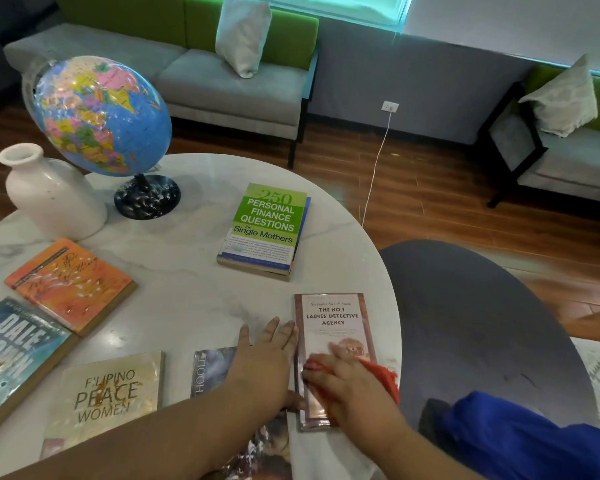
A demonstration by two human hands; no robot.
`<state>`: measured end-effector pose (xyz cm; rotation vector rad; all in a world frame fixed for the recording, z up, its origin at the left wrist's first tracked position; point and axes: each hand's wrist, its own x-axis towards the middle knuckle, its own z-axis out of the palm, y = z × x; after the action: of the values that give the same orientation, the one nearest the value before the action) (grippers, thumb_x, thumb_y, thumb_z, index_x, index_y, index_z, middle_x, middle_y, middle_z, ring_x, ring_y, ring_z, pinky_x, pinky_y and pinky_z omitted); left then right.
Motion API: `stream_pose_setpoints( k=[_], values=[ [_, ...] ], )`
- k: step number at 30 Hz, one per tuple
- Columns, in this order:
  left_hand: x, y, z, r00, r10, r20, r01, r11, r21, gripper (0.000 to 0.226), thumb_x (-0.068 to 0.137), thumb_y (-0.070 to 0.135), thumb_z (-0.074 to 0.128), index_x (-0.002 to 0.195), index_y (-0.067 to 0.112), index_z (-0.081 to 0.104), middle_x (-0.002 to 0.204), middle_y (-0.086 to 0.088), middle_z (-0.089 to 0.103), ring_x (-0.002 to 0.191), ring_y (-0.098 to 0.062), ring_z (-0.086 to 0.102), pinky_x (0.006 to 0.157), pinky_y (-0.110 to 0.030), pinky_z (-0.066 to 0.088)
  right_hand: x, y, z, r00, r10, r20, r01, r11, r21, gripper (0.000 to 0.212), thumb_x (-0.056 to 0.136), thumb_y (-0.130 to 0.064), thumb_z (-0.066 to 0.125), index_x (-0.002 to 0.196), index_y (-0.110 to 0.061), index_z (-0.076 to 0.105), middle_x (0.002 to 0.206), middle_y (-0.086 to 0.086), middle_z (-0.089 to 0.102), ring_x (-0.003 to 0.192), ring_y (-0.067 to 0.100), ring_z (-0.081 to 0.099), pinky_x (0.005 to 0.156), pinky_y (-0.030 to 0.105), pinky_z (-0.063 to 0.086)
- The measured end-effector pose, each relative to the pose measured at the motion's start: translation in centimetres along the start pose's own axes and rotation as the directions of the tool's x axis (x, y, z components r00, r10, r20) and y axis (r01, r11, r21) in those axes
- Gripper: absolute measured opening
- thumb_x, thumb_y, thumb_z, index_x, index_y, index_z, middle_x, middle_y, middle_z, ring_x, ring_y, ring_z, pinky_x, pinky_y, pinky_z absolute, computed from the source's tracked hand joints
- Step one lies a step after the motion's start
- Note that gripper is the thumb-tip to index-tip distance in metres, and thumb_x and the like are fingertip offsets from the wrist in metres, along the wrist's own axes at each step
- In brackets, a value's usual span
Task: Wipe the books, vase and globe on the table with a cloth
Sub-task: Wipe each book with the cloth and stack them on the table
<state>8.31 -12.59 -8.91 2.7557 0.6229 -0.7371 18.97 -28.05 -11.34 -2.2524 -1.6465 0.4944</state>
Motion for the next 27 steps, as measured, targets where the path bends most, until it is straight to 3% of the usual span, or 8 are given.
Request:
stream_pose_setpoints(
  k=[5, 9, 11, 14, 18, 20, 23, 27],
  values=[
    [-0.1, 0.1, 0.0, 1.0, 0.005, -0.003, -0.005, 1.0, 0.017, 0.112, 0.079, 0.071, 0.053, 0.152, 0.017, -0.013, 0.161, 0.002, -0.015, 0.147, -0.018, -0.015, 0.116, -0.057, -0.005, 1.3, 2.0, -0.5, 0.954, 0.246, -0.17, -0.245, 0.969, 0.032, 0.043, 0.096, -0.019, 0.055, 0.135, -0.036, 0.052, 0.146, -0.017, 0.042, 0.145, 0.008, 0.012, 0.122, 0.031, 0.011],
    [-0.1, 0.1, 0.1, 1.0, 0.005, 0.011, -0.006, 0.999, 0.048, 0.12, 0.074, 0.074, 0.057, 0.152, 0.016, -0.015, 0.161, 0.002, -0.016, 0.147, -0.019, -0.015, 0.115, -0.059, -0.005, 0.1, -1.0, 1.2, 0.998, 0.023, -0.065, -0.022, 1.0, 0.006, 0.042, 0.091, -0.016, 0.055, 0.128, -0.035, 0.059, 0.14, -0.017, 0.05, 0.14, 0.017, 0.033, 0.118, 0.035, 0.024],
    [-0.1, 0.1, 0.1, 1.0, 0.004, 0.012, -0.005, 0.998, 0.056, 0.122, 0.072, 0.075, 0.057, 0.152, 0.016, -0.015, 0.161, 0.002, -0.017, 0.147, -0.019, -0.016, 0.115, -0.06, -0.006, -2.0, -1.0, 1.1, 0.996, -0.087, -0.002, 0.087, 0.996, -0.012, 0.039, 0.084, -0.028, 0.051, 0.121, -0.037, 0.064, 0.132, -0.017, 0.057, 0.131, 0.019, 0.048, 0.11, 0.032, 0.03],
    [-0.1, 0.2, 0.1, 1.0, 0.01, 0.011, -0.011, 0.999, 0.051, 0.125, 0.071, 0.075, 0.058, 0.152, 0.015, -0.014, 0.161, 0.001, -0.017, 0.147, -0.019, -0.016, 0.115, -0.059, -0.006, -3.4, 1.0, 0.0, 0.999, -0.028, 0.017, 0.027, 0.998, 0.049, 0.038, 0.092, -0.028, 0.054, 0.127, -0.04, 0.058, 0.14, -0.022, 0.048, 0.14, 0.007, 0.027, 0.118, 0.028, 0.018],
    [-0.1, 0.4, 0.0, 1.0, 0.0, 0.015, -0.001, 0.999, 0.054, 0.125, 0.071, 0.073, 0.061, 0.152, 0.013, -0.013, 0.161, 0.0, -0.015, 0.147, -0.019, -0.015, 0.115, -0.059, -0.005, -2.3, 0.8, -0.2, 0.96, 0.219, -0.175, -0.203, 0.973, 0.108, 0.036, 0.097, -0.024, 0.055, 0.13, -0.037, 0.057, 0.144, -0.024, 0.041, 0.14, 0.001, 0.018, 0.122, 0.03, 0.013],
    [-0.1, 0.5, 0.0, 1.0, -0.007, 0.013, 0.006, 0.998, 0.062, 0.125, 0.071, 0.072, 0.061, 0.152, 0.013, -0.012, 0.161, 0.0, -0.013, 0.148, -0.019, -0.015, 0.115, -0.059, -0.004, -2.4, -1.2, 0.6, 0.984, 0.153, -0.095, -0.145, 0.986, 0.08, 0.043, 0.094, -0.02, 0.057, 0.133, -0.038, 0.053, 0.144, -0.025, 0.037, 0.14, 0.003, 0.018, 0.119, 0.026, 0.011],
    [0.0, 0.5, 0.1, 1.0, -0.011, 0.013, 0.01, 0.998, 0.069, 0.125, 0.07, 0.073, 0.061, 0.153, 0.013, -0.011, 0.161, 0.0, -0.013, 0.148, -0.019, -0.014, 0.116, -0.059, -0.003, -4.4, -1.6, 1.4, 0.999, -0.036, -0.016, 0.036, 0.998, 0.055, 0.052, 0.079, -0.015, 0.071, 0.126, -0.037, 0.06, 0.138, -0.017, 0.052, 0.136, 0.012, 0.036, 0.113, 0.032, 0.032],
    [-0.1, 0.5, 0.2, 1.0, -0.007, 0.022, 0.005, 0.998, 0.065, 0.126, 0.07, 0.075, 0.06, 0.152, 0.014, -0.012, 0.161, 0.0, -0.014, 0.148, -0.019, -0.014, 0.116, -0.059, -0.003, -5.5, 1.8, -0.1, 0.962, 0.216, -0.167, -0.188, 0.968, 0.168, 0.041, 0.09, -0.018, 0.062, 0.126, -0.038, 0.06, 0.137, -0.028, 0.043, 0.14, 0.005, 0.022, 0.118, 0.03, 0.021]
  ],
)
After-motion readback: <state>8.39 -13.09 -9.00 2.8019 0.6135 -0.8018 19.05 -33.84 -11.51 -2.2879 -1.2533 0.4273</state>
